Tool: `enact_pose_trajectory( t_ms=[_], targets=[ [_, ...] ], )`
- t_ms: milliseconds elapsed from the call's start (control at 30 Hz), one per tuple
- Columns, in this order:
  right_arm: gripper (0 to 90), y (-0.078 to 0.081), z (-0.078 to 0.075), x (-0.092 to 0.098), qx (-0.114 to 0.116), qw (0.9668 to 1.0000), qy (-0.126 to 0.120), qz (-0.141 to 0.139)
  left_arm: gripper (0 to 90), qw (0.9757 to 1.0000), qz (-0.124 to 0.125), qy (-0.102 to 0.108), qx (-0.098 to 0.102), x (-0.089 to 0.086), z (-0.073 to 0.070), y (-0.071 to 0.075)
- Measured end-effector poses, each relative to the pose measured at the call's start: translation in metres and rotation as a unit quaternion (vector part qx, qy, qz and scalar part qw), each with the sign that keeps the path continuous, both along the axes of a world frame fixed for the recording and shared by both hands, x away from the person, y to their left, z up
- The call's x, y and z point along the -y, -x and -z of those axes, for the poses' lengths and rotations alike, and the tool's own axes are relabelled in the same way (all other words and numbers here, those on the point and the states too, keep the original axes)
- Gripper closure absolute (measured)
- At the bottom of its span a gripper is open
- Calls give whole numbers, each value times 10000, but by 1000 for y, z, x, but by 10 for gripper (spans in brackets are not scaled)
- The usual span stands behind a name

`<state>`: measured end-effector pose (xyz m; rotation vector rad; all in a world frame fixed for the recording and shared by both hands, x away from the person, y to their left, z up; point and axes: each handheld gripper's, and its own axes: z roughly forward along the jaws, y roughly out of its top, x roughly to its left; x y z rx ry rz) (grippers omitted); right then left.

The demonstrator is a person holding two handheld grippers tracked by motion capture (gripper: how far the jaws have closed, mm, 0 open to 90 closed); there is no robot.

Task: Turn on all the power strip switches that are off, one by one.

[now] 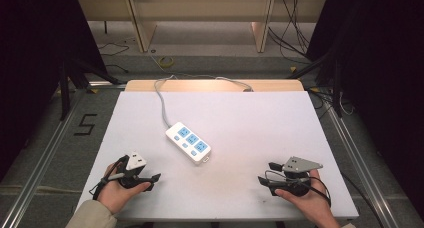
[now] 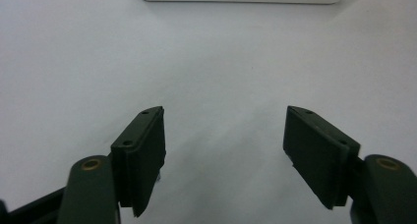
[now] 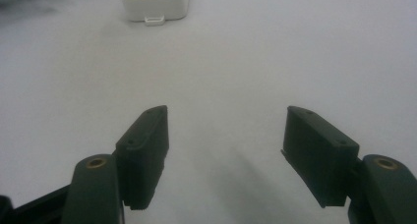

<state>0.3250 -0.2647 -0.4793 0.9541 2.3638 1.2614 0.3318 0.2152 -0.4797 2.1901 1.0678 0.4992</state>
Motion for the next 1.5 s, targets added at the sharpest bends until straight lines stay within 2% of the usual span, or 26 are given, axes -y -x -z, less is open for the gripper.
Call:
enact_pose_trajectory(
  t_ms=[267,400,433,533,700,767,800,833,933,967,1000,1200,1500],
  targets=[
    [347,1,-1,-1,23,10000,16,17,383,10000,-42,-22,20,-1,-2,1],
    [347,1,-1,-1,33,10000,22,11,443,9999,-99,-38,65,-3,-6,0],
    [347,1,-1,-1,29,10000,16,19,485,9998,-139,-51,102,-4,-7,0],
    [347,0,-1,-1,28,10000,23,20,515,9996,-212,-92,165,-4,-9,-1],
    [347,0,-1,-1,33,10000,20,14,642,9993,-270,-173,206,-3,-11,-3],
    [347,1,-1,-1,30,10000,27,14,666,9989,-309,-209,269,-2,-13,-4],
    [347,1,-1,-1,28,10000,32,16,724,9989,-310,-206,285,-2,-14,-4],
    [347,1,-1,-1,28,10000,32,16,724,9988,-320,-187,309,-2,-14,-4],
    [347,0,-1,-1,33,10000,35,15,837,9989,-352,-176,268,-1,-15,-6],
    [347,0,-1,-1,33,10000,35,15,837,9989,-352,-184,247,-2,-15,-6],
    [347,0,-1,-1,33,10000,35,13,879,9989,-352,-207,232,-2,-16,-7],
    [347,0,-1,-2,21,10000,46,5,897,9989,-406,-150,170,-1,-15,-9],
    [347,0,-1,-2,35,10000,52,16,899,9990,-383,-124,182,5,-17,-16]
  ],
)
